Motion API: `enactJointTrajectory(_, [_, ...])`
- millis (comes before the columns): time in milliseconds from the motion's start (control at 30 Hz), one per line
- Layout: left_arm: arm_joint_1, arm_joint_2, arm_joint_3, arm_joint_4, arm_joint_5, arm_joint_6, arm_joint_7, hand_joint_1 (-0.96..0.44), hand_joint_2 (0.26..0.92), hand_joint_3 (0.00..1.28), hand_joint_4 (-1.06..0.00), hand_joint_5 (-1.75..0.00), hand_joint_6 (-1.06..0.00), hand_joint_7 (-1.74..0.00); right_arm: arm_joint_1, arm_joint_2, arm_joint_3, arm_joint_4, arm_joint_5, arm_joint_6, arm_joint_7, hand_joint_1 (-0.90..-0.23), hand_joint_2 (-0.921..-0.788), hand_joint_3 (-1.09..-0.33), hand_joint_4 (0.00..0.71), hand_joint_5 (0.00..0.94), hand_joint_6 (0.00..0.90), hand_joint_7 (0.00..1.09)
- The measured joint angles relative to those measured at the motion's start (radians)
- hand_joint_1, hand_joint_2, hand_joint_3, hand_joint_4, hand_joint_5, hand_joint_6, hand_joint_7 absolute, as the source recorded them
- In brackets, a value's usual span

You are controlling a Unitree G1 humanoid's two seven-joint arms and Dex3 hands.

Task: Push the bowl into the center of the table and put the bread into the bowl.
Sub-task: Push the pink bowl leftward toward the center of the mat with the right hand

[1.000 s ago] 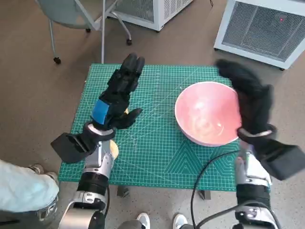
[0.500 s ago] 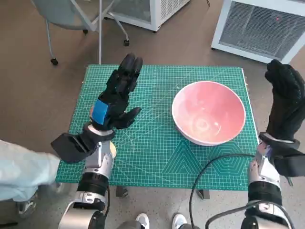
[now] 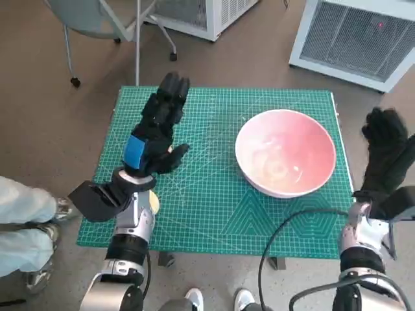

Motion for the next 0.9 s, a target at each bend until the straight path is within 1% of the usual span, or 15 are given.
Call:
enactJointTrajectory(100, [0.0,0.0,0.0,0.0,0.001,0.0,-0.001,-0.53,0.921,0.35,-0.02,0.0,-0.16,-0.01,-0.008,0.012,-0.003,0.012,0.003,0.031,0.001,-0.558,-0.921,-0.89,0.176,0.003,0.038,0.45])
enactJointTrajectory(267, [0.0,0.004,0.0,-0.002,0.001,0.0,-0.002,-0.53,0.921,0.35,-0.02,0.0,-0.16,-0.01,-0.027,0.039,-0.006,0.028,0.006,0.081,0.001,-0.548,-0.921,-0.916,0.176,0.002,0.042,0.43])
enactJointTrajectory(567, [0.003,0.025,0.006,-0.016,-0.003,0.0,-0.004,-0.53,0.921,0.35,-0.03,0.0,-0.16,-0.01,-0.055,0.076,-0.01,0.049,0.007,0.153,0.002,-0.562,-0.921,-0.921,0.176,0.0,0.074,0.37])
enactJointTrajectory(900, [0.025,0.031,0.007,-0.064,-0.004,0.001,-0.002,-0.53,0.921,0.34,-0.03,0.0,-0.16,-0.01,-0.079,0.129,-0.025,0.064,0.015,0.218,0.034,-0.567,-0.921,-0.907,0.162,0.0,0.083,0.35])
